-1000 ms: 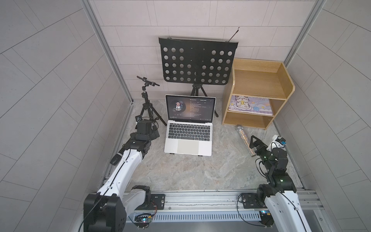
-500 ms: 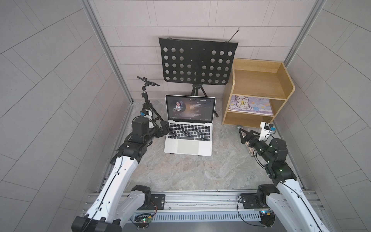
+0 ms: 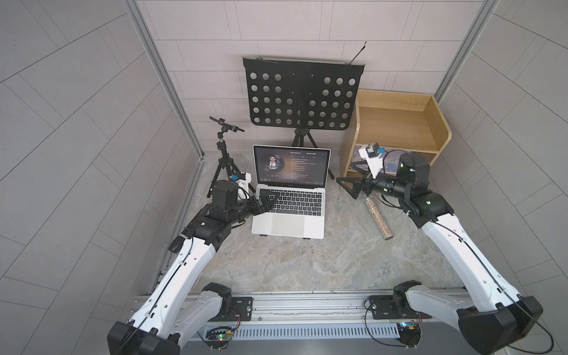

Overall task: Close the laptop lid and set it aside
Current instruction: Close the lid of the laptop.

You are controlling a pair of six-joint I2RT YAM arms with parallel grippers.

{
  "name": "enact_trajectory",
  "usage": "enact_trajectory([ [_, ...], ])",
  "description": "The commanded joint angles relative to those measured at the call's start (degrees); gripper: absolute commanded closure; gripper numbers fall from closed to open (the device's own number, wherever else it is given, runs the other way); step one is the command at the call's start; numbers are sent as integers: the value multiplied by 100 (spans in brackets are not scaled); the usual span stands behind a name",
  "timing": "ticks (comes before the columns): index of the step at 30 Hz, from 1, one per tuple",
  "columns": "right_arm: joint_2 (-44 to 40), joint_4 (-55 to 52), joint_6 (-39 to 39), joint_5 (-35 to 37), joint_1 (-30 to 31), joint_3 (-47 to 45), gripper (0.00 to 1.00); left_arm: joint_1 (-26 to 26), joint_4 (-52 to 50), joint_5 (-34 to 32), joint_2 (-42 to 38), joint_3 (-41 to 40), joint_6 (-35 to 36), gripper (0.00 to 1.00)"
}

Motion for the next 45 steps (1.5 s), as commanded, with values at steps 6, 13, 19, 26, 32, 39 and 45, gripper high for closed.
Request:
enact_trajectory([
  [6, 1437, -2218, -2287, 707, 590, 2014, 0, -188, 151, 11, -52, -269, -502, 0],
  [13, 2411, -2674, -3380, 1334, 845, 3117, 1, -175, -186, 30, 88, -46, -396, 0],
  [19, 2891, -2343, -3478, 1936, 924, 3491, 3, -183, -313, 12, 146, -17, -335, 0],
  [26, 3369, -2169, -3492, 2085, 930, 3885, 3, -181, -445, -77, 131, -43, -150, 0],
  [32, 3593, -2120, -3546, 2154, 926, 4004, 3, -178, -446, -103, 133, -52, -27, 0],
  [39, 3760, -2185, -3631, 2120, 925, 4038, 3, -254, -436, -122, 160, -104, 66, 0],
  [45, 3782, -2252, -3700, 2034, 926, 3969, 6, -342, -373, -97, 200, -186, 86, 0],
])
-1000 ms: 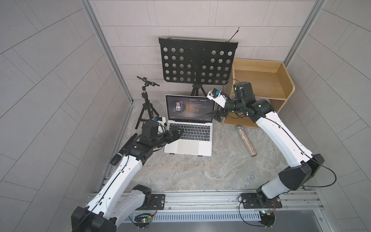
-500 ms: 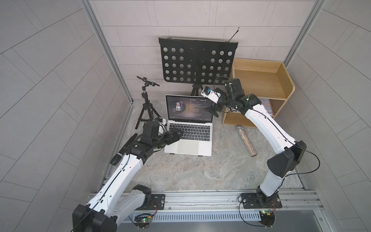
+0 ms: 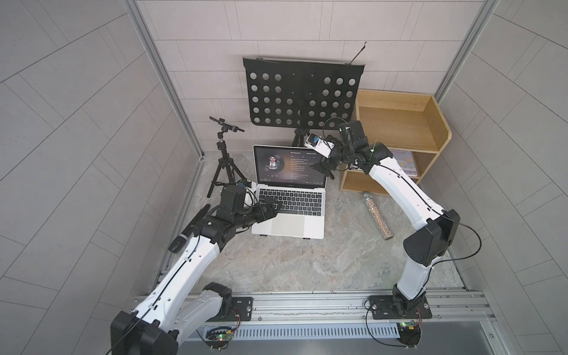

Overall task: Close the laptop lid and set it aside
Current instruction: Close the lid of the laptop.

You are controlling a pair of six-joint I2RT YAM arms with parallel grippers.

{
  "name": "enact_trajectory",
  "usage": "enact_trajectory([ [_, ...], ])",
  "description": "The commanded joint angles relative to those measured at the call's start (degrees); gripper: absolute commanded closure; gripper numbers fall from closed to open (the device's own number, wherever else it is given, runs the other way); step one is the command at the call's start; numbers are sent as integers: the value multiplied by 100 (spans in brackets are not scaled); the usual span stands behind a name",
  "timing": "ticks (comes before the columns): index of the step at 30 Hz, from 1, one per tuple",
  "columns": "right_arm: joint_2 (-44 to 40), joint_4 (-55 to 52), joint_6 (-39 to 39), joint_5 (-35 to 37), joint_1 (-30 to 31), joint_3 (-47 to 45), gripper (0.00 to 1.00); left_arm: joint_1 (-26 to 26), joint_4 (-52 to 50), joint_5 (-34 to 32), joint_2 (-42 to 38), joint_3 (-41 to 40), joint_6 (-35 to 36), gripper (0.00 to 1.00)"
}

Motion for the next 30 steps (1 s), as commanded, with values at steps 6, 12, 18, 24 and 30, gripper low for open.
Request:
enact_trajectory([
  [6, -67, -335, -205, -397, 43, -64, 11, -83, 244, 247, 194, -358, 33, 0],
  [12, -169, -456, -285, -382, 48, -249, 14, -86, 254, 388, 364, -494, 62, 1],
  [18, -228, -564, -357, -426, 46, -282, 17, -83, 341, 593, 554, -514, 48, 3],
  [24, -281, -592, -364, -472, 41, -287, 20, -80, 439, 544, 785, -682, -49, 8],
  [30, -473, -406, -315, -815, -40, -329, 19, -88, 396, 491, 884, -686, -30, 9],
])
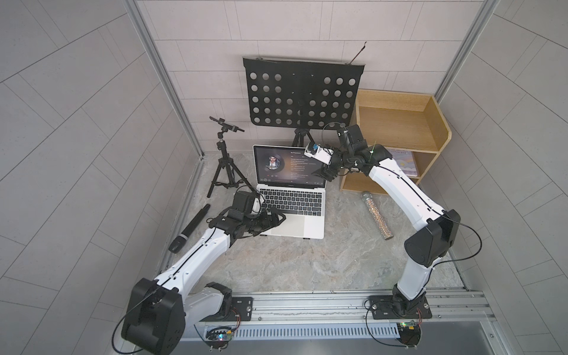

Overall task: Close the laptop lid and set it aside
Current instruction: Close the lid of the laptop.

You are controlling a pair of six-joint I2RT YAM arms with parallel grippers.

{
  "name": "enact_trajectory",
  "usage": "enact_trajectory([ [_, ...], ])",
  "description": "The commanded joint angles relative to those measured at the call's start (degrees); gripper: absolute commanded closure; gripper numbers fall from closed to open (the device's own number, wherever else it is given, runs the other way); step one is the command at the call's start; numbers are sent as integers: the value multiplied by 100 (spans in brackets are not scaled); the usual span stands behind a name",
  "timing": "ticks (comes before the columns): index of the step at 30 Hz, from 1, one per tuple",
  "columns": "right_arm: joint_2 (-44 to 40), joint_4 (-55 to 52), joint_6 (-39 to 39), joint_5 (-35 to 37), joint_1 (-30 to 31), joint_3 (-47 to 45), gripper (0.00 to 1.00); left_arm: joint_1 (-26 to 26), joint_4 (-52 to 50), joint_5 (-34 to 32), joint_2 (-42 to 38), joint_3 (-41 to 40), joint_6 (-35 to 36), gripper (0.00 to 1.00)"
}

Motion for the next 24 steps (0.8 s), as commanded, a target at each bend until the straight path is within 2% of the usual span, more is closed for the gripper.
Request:
enact_trajectory([
  [1, -403, 200, -3, -330, -43, -157, 18, -24, 28, 28, -24, -56, 22, 9],
  [4, -400, 526, -237, -376, -113, -169, 15, -22, 109, 70, -28, -100, 30, 9],
  [11, 98, 462, -369, -712, -363, 469, 15, -21, 269, 225, -28, -157, 31, 9],
  [18, 469, 693, -319, -311, -361, 622, 15, -21, 289, 283, 67, -132, 65, 9],
  [24, 635, 730, -267, -324, -400, 615, 16, -25, 306, 323, 198, -96, 105, 9],
])
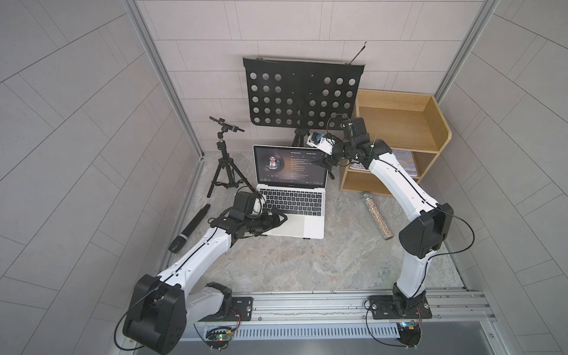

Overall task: Close the laptop lid and set it aside
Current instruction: Close the lid of the laptop.

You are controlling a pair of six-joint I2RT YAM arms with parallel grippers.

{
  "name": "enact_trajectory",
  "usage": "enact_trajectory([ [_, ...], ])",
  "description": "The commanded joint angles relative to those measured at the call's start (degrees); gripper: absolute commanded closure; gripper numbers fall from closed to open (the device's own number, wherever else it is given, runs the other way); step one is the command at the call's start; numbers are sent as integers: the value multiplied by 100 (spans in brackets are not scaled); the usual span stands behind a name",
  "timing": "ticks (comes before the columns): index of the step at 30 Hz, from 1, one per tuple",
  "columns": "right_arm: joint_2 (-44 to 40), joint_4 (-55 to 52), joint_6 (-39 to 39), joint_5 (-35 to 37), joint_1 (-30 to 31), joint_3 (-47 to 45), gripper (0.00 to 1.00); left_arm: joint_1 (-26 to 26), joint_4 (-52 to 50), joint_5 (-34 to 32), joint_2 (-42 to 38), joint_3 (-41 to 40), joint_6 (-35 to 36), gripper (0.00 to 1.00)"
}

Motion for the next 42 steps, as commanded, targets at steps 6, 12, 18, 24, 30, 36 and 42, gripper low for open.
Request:
enact_trajectory([
  [6, 22, -70, -46, -116, 4, 48, 18, -18, 63, 48, 245, 25, 105, 8],
  [12, -52, -217, -135, -203, 10, -21, 21, -20, 40, -163, 565, 76, 53, 8],
  [18, -129, -292, -175, -178, 11, -150, 24, -19, -28, -337, 948, 245, 111, 13],
  [24, -177, -352, -179, -226, 9, -181, 25, -20, 54, -485, 1299, 321, 144, 15],
  [30, -251, -424, -192, -272, 32, -179, 26, -27, 110, -525, 1634, 300, 118, 16],
  [36, -369, -648, -236, -263, 95, -246, 30, -20, 178, -531, 1776, 239, 56, 16],
  [42, -608, -801, -251, -234, 177, -432, 32, -27, 247, -525, 1836, 197, 25, 16],
])
